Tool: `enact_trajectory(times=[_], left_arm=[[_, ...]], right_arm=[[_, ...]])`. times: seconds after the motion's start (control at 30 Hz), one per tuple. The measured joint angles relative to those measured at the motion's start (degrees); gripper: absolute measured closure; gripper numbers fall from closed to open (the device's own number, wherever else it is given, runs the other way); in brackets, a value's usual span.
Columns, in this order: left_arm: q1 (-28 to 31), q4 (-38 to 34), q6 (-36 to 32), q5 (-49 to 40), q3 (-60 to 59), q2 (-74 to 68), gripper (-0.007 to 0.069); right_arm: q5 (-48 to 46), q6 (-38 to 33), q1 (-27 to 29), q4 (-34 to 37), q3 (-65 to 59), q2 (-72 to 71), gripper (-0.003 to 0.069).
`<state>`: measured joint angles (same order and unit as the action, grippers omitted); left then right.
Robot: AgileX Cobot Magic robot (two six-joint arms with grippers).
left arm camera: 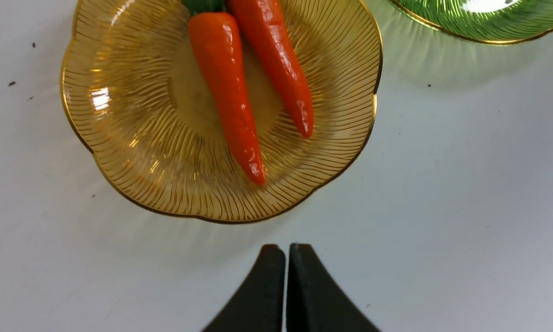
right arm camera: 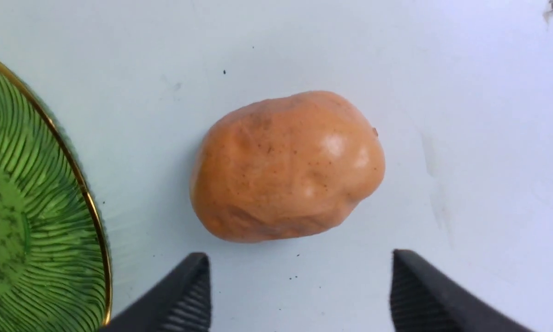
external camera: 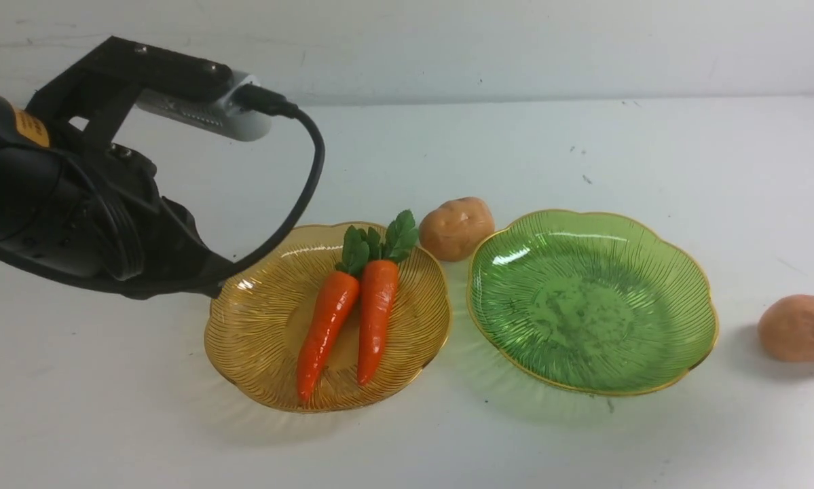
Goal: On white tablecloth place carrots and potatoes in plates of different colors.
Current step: 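Put the potato onto the plate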
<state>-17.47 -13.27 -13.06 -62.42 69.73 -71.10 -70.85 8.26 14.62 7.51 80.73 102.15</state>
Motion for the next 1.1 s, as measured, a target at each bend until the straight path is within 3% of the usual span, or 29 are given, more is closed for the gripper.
enact_trajectory(times=[0.07, 0.2, 0.6, 0.7, 0.77, 1.1], left_arm=[[0.00, -0.05, 0.00, 0.28, 0.00, 0.00, 0.0628], [0.00, -0.16, 0.00, 0.30, 0.00, 0.00, 0.0628], [0.00, -0.18, -0.05, -0.36, 0.00, -0.01, 0.0628], [0.00, -0.18, -0.10, -0.50, 0.00, -0.01, 0.0628], [0.00, -0.18, -0.10, -0.50, 0.00, -0.01, 0.0628], [0.00, -0.18, -0.64, -0.07, 0.00, -0.01, 0.0628]], right_arm=[[0.05, 6.14, 0.00, 0.00, 0.00, 0.87, 0.0053], [0.34, 15.63, 0.00, 0.77, 0.00, 4.10, -0.0025], [5.75, 21.25, 0.00, 3.49, 0.00, 11.36, -0.0032], [6.46, 19.27, 0.00, 4.82, 0.19, 12.17, -0.0010], [6.75, 15.87, 0.13, 6.03, 0.19, 12.29, 0.0055], [6.13, 8.23, -0.28, 5.68, 4.59, 13.56, 0.0057]])
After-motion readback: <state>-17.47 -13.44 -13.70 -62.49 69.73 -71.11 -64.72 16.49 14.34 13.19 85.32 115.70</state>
